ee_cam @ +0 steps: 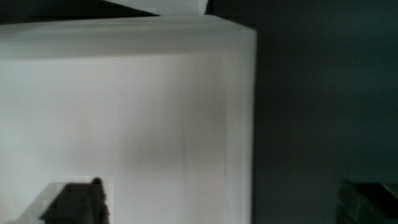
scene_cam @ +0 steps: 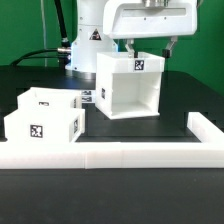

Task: Assemble drawer

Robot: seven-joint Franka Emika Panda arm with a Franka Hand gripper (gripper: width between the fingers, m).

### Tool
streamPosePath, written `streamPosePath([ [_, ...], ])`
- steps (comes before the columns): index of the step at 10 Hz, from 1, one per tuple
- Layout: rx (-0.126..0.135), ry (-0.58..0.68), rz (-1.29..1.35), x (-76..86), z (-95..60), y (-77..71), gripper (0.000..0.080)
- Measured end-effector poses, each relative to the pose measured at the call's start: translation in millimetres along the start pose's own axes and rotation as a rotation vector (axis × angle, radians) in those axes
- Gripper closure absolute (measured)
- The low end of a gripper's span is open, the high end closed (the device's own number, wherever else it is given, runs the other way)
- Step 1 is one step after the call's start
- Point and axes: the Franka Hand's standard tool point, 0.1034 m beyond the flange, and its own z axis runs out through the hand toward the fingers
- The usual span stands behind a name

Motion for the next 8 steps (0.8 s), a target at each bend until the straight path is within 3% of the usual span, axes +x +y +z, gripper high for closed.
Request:
streamPosePath([
  [1, -0.002, -0.006, 0.012, -0.7, 4.4, -1.4, 0.015],
  [3, -0.004, -0.015, 0.015, -0.3, 8.7, -2.0, 0.0407],
  [4, -0.004, -0.015, 0.015, -0.4, 8.9, -2.0, 0.0407],
  [5, -0.003, -0.015, 0.016, -0.4, 8.9, -2.0, 0.0657],
  [6, -0.003, -0.015, 0.017, -0.5, 8.9, -2.0, 0.0657],
  [7, -0.003, -0.015, 0.017, -0.4, 8.9, -2.0, 0.0764],
  [8, -0.003, -0.015, 0.017, -0.4, 8.8, -2.0, 0.0764],
])
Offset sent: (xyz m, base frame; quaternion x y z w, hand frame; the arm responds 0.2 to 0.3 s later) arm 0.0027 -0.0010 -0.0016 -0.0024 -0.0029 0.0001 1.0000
